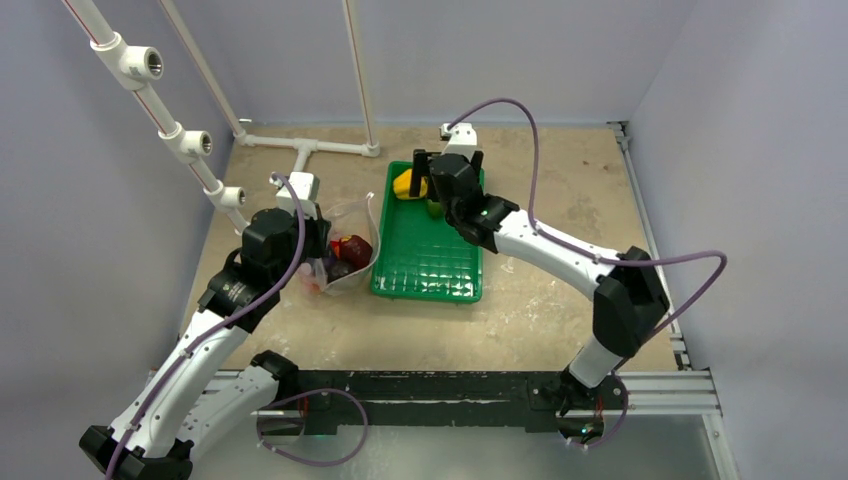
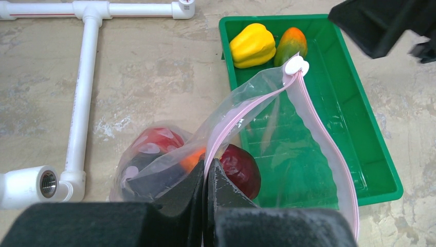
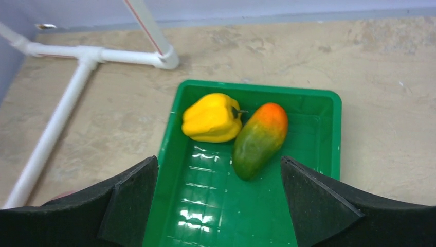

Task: Place the food in the zip-top bag and seal the zipper
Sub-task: Pick up the fake fruit from the bin.

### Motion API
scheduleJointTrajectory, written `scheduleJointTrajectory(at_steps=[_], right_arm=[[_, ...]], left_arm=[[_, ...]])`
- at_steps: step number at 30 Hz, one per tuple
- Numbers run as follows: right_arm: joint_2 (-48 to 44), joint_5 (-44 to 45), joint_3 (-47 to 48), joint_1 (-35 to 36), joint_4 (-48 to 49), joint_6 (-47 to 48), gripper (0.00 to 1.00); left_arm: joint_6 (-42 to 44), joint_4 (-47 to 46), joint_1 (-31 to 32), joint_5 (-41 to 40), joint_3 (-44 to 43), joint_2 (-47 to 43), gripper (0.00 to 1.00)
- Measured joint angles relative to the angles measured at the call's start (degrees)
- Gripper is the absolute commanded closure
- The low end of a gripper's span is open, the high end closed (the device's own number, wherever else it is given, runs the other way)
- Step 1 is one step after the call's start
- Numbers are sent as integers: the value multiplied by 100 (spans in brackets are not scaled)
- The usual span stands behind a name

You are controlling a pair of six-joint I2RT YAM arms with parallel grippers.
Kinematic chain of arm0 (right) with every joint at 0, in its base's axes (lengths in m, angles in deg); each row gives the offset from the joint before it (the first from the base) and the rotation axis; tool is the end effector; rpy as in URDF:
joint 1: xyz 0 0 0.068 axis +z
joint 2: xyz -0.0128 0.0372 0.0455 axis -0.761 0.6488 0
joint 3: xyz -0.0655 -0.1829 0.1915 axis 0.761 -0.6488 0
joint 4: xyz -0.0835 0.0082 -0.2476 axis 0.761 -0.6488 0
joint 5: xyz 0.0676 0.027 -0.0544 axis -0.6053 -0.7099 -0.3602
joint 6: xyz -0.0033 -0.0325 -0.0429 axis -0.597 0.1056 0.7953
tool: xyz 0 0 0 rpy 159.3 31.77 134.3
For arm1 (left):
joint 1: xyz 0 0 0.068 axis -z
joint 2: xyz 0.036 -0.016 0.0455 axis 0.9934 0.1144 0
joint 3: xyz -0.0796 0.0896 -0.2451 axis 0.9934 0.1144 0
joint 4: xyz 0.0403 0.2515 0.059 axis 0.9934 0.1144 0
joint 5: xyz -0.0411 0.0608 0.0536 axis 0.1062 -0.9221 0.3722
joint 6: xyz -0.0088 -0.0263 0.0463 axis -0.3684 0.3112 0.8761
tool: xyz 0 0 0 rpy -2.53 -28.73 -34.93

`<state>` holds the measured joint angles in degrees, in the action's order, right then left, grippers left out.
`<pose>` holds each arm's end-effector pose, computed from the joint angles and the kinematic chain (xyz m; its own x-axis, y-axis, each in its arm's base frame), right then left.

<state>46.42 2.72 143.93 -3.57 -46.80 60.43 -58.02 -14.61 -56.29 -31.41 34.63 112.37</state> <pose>0.2808 0.2618 0.3297 -0.2865 0.1656 -0.9437 -0.1213 0.9708 0.2071 0.1550 -0.0710 0.3434 -0.3683 -0.0756 -0.9266 0.1880 0.9700 -0.1539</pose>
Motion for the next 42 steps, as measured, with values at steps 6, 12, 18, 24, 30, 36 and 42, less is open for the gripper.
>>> scheduleJointTrajectory(at_steps=[6, 12, 18, 24, 30, 36, 42], right_arm=[[621, -133, -33, -310, 15, -284, 9], [1032, -409, -55, -667, 184, -531, 9], [1534, -529, -26, -999, 216, -907, 10], [2033, -525, 181, -1167, 98, -1255, 10], [2229, -522, 455, -1198, 94, -1462, 10], [2459, -525, 752, -1198, 96, -1567, 12], [2758, -503, 804, -1198, -74, -1639, 17]], left_arm=[[0, 0, 0, 0, 0, 2, 100], [0, 0, 0, 0, 0, 2, 100], [0, 0, 0, 0, 0, 2, 100], [0, 0, 0, 2, 0, 0, 100], [0, 0, 0, 2, 0, 0, 100], [0, 0, 0, 7, 0, 0, 100], [0, 2, 0, 20, 0, 0, 100]])
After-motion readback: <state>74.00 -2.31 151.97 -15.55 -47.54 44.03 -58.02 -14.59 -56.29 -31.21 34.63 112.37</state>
